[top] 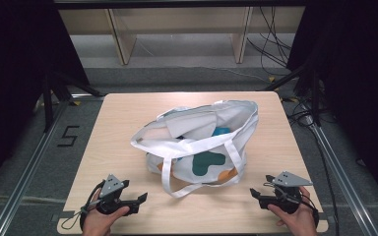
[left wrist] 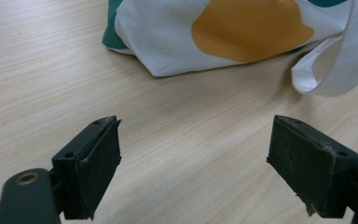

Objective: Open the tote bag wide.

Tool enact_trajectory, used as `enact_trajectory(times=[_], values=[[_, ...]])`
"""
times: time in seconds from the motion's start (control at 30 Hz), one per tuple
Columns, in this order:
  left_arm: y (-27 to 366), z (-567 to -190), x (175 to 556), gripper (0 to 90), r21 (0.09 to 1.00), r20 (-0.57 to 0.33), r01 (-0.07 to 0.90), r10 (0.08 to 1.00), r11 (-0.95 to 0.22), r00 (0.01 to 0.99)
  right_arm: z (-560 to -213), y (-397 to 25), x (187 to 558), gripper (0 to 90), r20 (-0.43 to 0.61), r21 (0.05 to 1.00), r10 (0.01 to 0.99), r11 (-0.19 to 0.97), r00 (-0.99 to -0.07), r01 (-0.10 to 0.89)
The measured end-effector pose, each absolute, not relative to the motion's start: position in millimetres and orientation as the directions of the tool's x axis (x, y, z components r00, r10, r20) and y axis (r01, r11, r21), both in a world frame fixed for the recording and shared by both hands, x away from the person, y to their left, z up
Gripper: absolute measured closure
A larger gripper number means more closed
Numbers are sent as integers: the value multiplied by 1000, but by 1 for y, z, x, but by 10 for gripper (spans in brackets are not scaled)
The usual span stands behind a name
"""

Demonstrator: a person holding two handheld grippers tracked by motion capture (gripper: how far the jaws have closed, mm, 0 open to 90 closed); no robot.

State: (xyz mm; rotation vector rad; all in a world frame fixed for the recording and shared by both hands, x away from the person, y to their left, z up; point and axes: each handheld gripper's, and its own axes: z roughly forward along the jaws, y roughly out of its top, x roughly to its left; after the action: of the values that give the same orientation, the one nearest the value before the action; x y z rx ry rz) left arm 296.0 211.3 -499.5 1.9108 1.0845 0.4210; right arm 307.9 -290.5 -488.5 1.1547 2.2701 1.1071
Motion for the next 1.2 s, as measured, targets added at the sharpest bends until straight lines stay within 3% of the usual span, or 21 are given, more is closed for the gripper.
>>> enact_trajectory(times=[0.73,0.97,1.2], values=[[212,-498,296,164,823,-95,508,820,-255,565,-489,-289,306,226,12,785,806,359,-592,505],[212,-497,295,180,826,-99,503,812,-255,575,-489,-289,306,159,11,792,801,359,-598,494],[211,-496,294,179,828,-117,507,811,-239,573,-487,-289,306,157,26,794,789,356,-614,492]])
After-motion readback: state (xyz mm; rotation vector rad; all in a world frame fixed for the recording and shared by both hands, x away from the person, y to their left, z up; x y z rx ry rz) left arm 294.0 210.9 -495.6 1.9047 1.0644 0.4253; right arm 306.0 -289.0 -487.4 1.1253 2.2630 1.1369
